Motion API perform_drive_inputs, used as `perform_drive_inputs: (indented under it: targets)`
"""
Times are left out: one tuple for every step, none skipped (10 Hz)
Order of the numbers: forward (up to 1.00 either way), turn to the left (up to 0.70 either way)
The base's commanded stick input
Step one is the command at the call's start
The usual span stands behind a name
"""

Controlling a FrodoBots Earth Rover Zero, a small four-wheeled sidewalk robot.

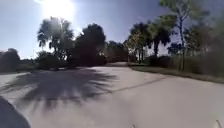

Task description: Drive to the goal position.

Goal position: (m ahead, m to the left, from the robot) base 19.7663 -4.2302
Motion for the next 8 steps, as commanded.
perform_drive_inputs:
  targets:
    - [0.70, 0.00]
    - [0.70, 0.00]
    - [0.70, 0.00]
    - [0.70, 0.00]
    - [0.70, 0.00]
    - [0.70, 0.00]
    - [0.70, 0.00]
    - [0.70, 0.00]
